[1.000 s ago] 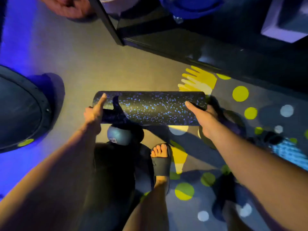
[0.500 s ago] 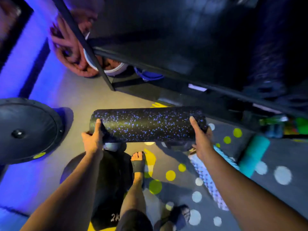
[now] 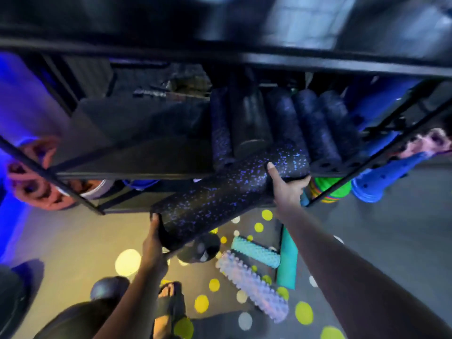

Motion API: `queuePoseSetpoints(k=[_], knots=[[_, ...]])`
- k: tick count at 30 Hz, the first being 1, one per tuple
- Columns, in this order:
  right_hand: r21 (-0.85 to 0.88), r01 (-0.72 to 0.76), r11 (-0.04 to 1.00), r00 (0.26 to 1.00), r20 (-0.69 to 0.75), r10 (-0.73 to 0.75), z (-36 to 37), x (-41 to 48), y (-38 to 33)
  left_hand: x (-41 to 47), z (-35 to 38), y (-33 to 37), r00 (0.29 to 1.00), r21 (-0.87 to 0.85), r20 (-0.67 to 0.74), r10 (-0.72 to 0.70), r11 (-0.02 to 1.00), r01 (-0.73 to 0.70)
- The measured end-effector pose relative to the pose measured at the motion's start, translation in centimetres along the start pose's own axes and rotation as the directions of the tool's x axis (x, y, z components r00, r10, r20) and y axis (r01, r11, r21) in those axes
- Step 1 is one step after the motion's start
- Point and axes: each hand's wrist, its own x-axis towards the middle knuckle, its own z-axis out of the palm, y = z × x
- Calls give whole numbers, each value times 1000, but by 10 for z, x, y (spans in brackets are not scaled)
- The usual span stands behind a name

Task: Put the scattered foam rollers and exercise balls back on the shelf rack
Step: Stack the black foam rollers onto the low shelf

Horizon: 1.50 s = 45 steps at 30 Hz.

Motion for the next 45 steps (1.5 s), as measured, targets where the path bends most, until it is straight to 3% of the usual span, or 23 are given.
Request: queuePoseSetpoints(k=[4,6,10,12,14,16,22,30,33,39,45], knots=[[-13,69,998,977,202,-65,-29,18,-33,-32,105,8,988,-6,144,-63,998,65],[-23,102,995,969,229,-94,-35,40,-55,-37,162,11,971,29,232,-60,998,55],[-2,186,983,972,146,-183,-44,96,-104,-37,266,26,885,-65,462,-53,993,93],[-84,211,974,977,59,-206,-58,116,-105,-32,300,31,869,40,493,-31,999,13],[-228,215,950,974,-17,-224,-74,128,-89,-19,318,24,880,246,473,-48,966,-79],[-286,178,941,981,-22,-192,-86,139,-60,-3,317,9,892,394,437,-114,916,-75],[-440,57,896,998,0,-64,-124,160,16,20,281,-53,931,576,287,-227,817,22],[-598,104,795,959,271,78,-191,187,109,2,259,-162,975,536,61,-212,831,147],[-646,174,744,928,360,96,-224,194,133,-13,272,-206,976,493,51,-213,855,161],[-713,80,696,922,319,220,-260,234,233,1,301,-301,956,453,57,-289,861,234],[-784,-70,617,850,276,448,-260,245,394,55,254,-420,914,443,-37,-403,814,377]])
